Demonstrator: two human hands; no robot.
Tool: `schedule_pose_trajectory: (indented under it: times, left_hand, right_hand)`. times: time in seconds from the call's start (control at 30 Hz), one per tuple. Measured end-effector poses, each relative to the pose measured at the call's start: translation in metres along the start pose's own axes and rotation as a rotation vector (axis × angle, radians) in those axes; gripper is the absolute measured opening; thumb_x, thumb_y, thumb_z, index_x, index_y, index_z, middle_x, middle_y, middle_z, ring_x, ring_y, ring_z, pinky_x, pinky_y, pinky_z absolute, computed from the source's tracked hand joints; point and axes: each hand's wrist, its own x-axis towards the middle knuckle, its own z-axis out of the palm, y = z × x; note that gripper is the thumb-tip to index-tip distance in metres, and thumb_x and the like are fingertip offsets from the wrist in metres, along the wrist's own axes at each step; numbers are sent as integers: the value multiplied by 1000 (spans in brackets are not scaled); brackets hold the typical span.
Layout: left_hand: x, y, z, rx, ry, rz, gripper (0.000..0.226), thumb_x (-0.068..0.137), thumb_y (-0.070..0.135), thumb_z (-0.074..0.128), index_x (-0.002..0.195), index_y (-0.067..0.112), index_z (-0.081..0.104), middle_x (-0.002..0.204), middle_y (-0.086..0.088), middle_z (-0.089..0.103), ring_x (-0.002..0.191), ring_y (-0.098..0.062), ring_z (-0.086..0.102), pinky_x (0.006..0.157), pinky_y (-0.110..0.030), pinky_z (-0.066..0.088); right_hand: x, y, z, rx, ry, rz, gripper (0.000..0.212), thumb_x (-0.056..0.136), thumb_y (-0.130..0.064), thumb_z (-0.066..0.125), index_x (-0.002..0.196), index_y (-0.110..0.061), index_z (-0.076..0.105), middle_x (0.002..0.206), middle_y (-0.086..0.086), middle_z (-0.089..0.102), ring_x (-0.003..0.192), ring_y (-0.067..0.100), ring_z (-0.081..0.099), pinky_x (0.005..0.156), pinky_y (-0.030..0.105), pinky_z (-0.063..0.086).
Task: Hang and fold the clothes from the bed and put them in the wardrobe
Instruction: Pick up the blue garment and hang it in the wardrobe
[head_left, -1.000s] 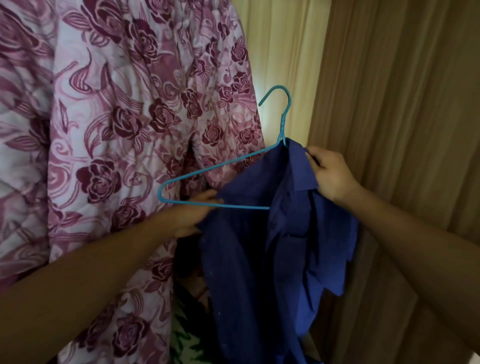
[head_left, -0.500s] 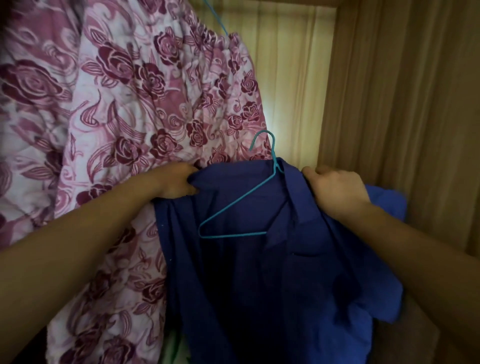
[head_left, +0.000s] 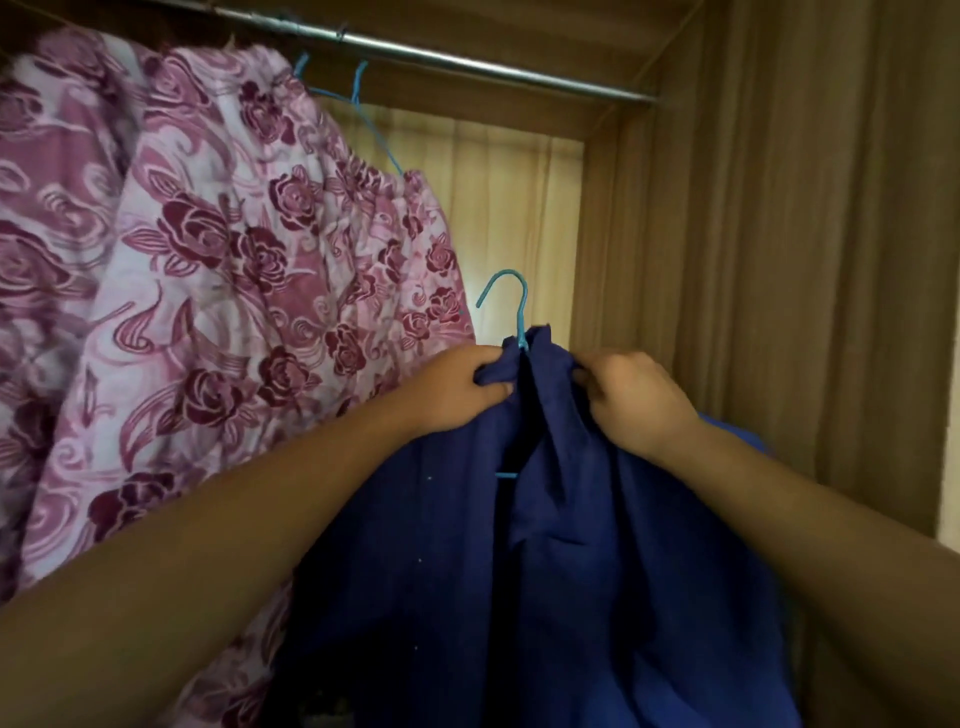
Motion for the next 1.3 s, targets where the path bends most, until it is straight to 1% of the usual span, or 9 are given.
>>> schedule_pose_trajectory:
  times: [0.2,0.3,0.43,0.53,0.7,0.83,0.93,1.17,1.3]
  left_hand:
    - [44,1,-5,-112,124,18,16,95,16,64,97,0,63,91,-14,69,81,-18,67,71,-33,53]
    - [70,5,-6,-25,148,51,20,96,25,61,106,8,62,105,-11,58,94,-21,62,77,-23,51]
    - [105,20,-9,92,174,68,8,97,25,56,89,27,54,111,3,43,108,-22,51,100,-39,44]
    - [123,27,-11,134,222,-36,6,96,23,56,92,20,53,119,-2,35,116,-25,45,104,-34,40]
    - [137,38,-13,-271,145,-83,27,94,5,49,118,11,60,114,-11,66,105,-29,64,95,-46,54]
    - [158,52,-17,-504,167,-67,24,93,6,51,108,23,59,106,-4,70,98,-23,67,82,-38,58]
    - [177,57,-21,-641,120,-46,32,96,26,59,125,38,51,119,12,68,100,-5,68,67,-21,56]
    - [220,66,-31,-444,58,48,93,86,53,70,155,50,7,154,9,40,137,-10,43,111,-32,41]
    - [237,61,-34,-373,39,70,96,90,33,70,156,46,1,158,8,32,122,6,34,79,-4,39]
  right_hand:
    - [-8,33,-47,-332,-96,138,22,98,-27,44,119,-22,46,107,11,66,94,37,65,66,38,42]
    - [-1,32,-64,-444,-28,126,23,97,-29,47,119,-23,42,101,7,67,89,35,66,62,36,39]
    - [27,28,-84,-599,94,154,23,99,-18,40,121,-19,48,102,10,68,90,36,67,61,36,38]
    - [50,27,-100,-679,118,213,29,98,-10,39,124,-16,51,105,10,68,94,35,67,62,37,38]
    - [82,28,-114,-720,140,275,29,97,-8,42,122,-13,56,110,9,66,98,33,66,64,38,40]
    - [111,27,-121,-751,148,302,32,99,-10,42,126,-14,58,119,7,66,106,31,65,67,37,41]
    - [135,30,-130,-770,168,322,34,99,-10,43,128,-14,60,126,7,65,113,31,64,71,37,40]
    - [185,45,-155,-799,242,363,32,96,-10,52,124,-16,64,125,7,65,114,31,63,71,36,40]
    - [214,44,-155,-802,225,362,29,94,-9,53,121,-15,65,123,7,64,112,31,63,69,37,41]
